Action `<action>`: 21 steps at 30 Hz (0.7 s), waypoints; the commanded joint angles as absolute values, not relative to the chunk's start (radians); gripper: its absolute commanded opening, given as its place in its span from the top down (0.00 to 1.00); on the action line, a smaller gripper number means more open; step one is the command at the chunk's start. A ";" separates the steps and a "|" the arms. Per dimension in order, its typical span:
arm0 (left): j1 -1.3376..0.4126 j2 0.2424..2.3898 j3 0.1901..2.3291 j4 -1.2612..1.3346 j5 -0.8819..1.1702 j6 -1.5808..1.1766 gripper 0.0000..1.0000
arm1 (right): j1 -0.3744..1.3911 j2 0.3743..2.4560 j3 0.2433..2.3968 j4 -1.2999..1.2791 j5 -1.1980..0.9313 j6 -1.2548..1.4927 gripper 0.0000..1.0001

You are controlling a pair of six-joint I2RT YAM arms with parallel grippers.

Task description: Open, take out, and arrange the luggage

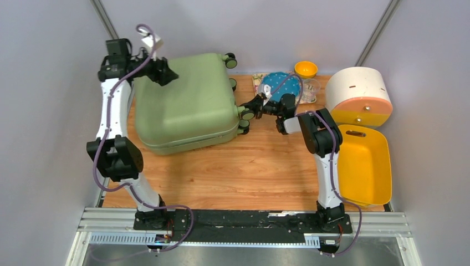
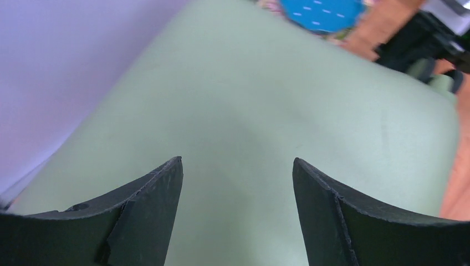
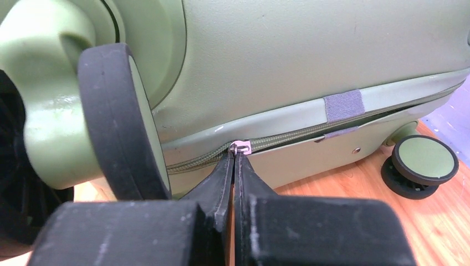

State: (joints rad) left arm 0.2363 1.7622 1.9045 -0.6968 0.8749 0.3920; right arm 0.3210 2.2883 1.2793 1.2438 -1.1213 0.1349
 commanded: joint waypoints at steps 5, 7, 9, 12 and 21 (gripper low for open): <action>-0.087 1.755 1.907 -0.887 0.924 0.683 0.20 | 0.451 2.112 1.174 1.500 -1.172 0.172 1.00; -0.150 1.738 1.855 -0.789 0.896 0.602 0.24 | 0.471 2.092 1.129 1.500 -1.161 0.173 1.00; -0.192 1.707 1.801 -0.746 0.861 0.598 0.25 | 0.480 2.068 1.106 1.500 -1.155 0.178 1.00; -0.297 1.694 1.770 -0.799 0.796 0.737 0.29 | 0.502 2.036 1.054 1.499 -1.137 0.179 1.00; -0.425 1.635 1.593 -1.032 0.742 1.092 0.46 | 0.502 1.976 0.989 1.329 -0.956 0.003 1.00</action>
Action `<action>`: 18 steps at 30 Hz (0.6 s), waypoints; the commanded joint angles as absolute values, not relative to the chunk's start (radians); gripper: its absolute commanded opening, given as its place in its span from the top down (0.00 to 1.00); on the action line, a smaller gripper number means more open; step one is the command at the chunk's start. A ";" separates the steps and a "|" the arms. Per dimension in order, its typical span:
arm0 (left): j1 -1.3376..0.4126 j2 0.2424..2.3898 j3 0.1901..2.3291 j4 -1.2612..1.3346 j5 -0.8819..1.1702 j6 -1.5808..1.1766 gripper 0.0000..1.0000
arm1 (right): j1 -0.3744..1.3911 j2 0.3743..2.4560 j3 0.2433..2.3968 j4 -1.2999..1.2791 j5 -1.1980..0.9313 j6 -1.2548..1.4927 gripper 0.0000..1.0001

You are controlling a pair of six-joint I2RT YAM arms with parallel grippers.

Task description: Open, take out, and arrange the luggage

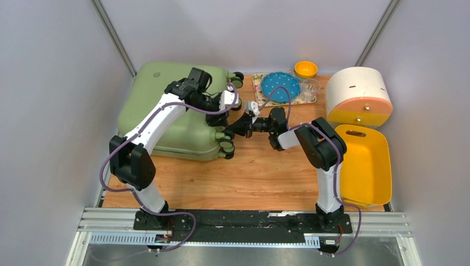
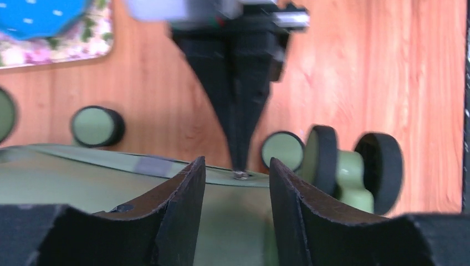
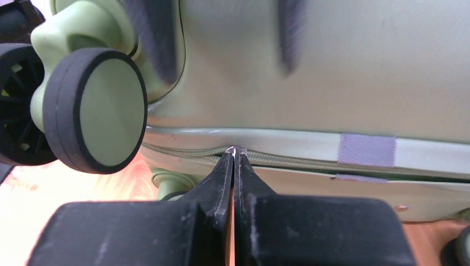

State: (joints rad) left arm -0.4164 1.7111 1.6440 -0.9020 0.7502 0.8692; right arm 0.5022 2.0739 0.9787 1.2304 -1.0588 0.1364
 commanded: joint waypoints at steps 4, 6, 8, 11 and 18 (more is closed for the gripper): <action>-0.423 1.602 1.548 -1.173 0.723 1.224 0.52 | 0.473 1.968 1.008 1.211 -0.862 -0.144 1.00; -0.423 1.591 1.522 -1.198 0.729 1.236 0.53 | 0.463 1.976 1.023 1.163 -0.838 -0.219 1.00; -0.423 1.578 1.503 -1.235 0.744 1.265 0.53 | 0.454 1.996 1.041 1.141 -0.819 -0.239 1.00; -0.423 1.569 1.479 -1.256 0.744 1.273 0.54 | 0.440 2.034 1.081 1.134 -0.805 -0.288 1.00; -0.423 1.578 1.462 -1.318 0.742 1.307 0.56 | 0.404 2.132 1.209 1.135 -0.790 -0.318 1.00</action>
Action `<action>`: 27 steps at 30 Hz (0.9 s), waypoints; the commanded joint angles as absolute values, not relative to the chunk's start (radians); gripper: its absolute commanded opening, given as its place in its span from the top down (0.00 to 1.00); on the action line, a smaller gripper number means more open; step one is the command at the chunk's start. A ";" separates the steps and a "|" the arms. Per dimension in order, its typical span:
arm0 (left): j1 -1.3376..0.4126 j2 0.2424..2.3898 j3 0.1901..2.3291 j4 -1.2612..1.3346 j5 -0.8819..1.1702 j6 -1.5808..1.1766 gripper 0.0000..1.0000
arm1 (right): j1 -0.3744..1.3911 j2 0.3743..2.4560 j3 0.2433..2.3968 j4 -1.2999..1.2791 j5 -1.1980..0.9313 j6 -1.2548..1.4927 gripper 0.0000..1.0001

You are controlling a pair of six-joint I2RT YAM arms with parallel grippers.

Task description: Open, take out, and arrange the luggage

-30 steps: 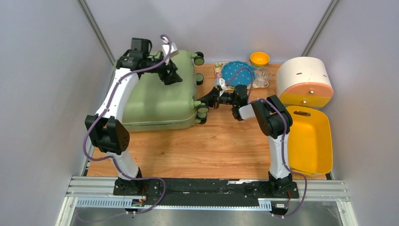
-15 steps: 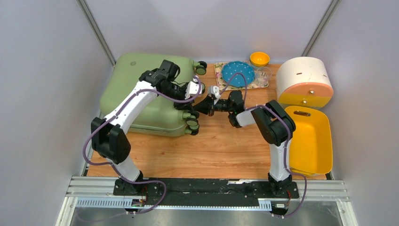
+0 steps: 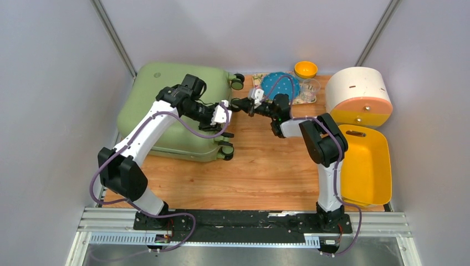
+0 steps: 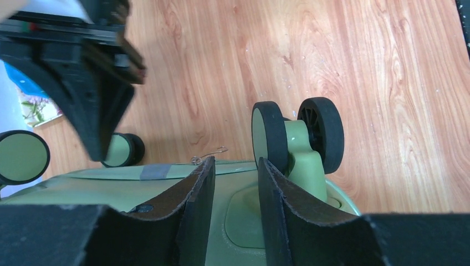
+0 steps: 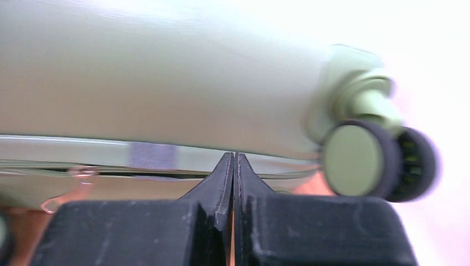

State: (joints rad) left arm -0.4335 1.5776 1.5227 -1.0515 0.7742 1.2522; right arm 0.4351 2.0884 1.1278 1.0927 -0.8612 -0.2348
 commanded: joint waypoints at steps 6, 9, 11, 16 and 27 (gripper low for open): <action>-0.417 1.604 1.485 -1.325 0.742 1.284 0.55 | 0.338 2.218 1.330 1.194 -0.914 -0.175 0.97; -0.411 1.602 1.486 -1.338 0.753 1.302 0.51 | 0.308 2.163 1.298 1.170 -1.070 -0.046 0.76; -0.411 1.594 1.453 -1.348 0.739 1.333 0.50 | 0.305 2.125 1.243 1.142 -1.120 -0.025 0.64; -0.413 1.571 1.402 -1.429 0.742 1.422 0.50 | 0.328 1.979 1.144 0.785 -1.186 -0.101 0.46; -0.431 1.456 1.215 -1.490 0.669 1.555 0.50 | 0.488 1.899 0.917 0.919 -0.942 -0.100 0.56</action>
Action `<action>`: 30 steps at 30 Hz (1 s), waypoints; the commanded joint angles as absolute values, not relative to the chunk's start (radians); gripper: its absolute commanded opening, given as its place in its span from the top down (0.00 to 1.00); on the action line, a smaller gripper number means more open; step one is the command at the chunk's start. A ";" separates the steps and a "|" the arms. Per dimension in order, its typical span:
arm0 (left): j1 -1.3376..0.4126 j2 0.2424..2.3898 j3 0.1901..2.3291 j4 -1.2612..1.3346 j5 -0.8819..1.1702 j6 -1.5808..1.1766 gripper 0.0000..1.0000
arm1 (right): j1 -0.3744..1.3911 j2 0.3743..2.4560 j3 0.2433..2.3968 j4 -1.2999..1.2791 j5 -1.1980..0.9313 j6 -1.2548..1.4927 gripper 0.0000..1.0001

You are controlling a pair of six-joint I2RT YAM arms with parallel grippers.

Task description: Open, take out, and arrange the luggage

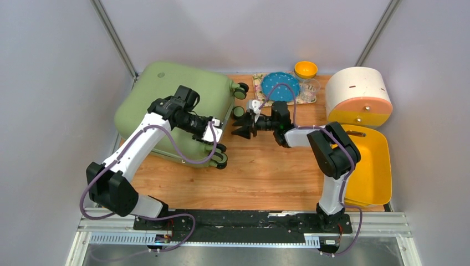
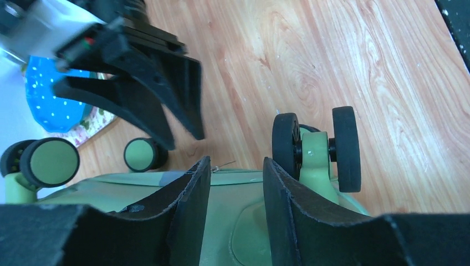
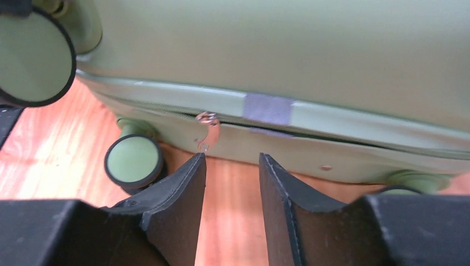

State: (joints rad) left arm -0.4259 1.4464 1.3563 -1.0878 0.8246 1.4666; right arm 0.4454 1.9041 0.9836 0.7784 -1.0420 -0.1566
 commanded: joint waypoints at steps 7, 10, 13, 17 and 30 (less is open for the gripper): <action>-0.434 1.431 1.186 -1.491 0.657 1.552 0.50 | 0.549 1.919 0.913 0.953 -0.903 -0.017 0.45; -0.433 1.427 1.186 -1.490 0.652 1.554 0.50 | 0.549 1.963 0.988 0.922 -0.975 0.138 0.36; -0.434 1.416 1.175 -1.490 0.650 1.557 0.50 | 0.542 2.023 1.012 1.049 -1.017 0.352 0.36; -0.434 1.405 1.164 -1.491 0.649 1.563 0.49 | 0.532 2.101 1.026 1.239 -1.035 0.558 0.37; -0.433 1.417 1.187 -1.491 0.649 1.529 0.49 | 0.543 2.203 1.071 1.307 -1.054 0.650 0.43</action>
State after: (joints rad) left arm -0.4389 1.3533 1.2720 -1.0557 0.7914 1.5543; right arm 0.5308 2.1555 1.0096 1.2087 -1.0489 0.5800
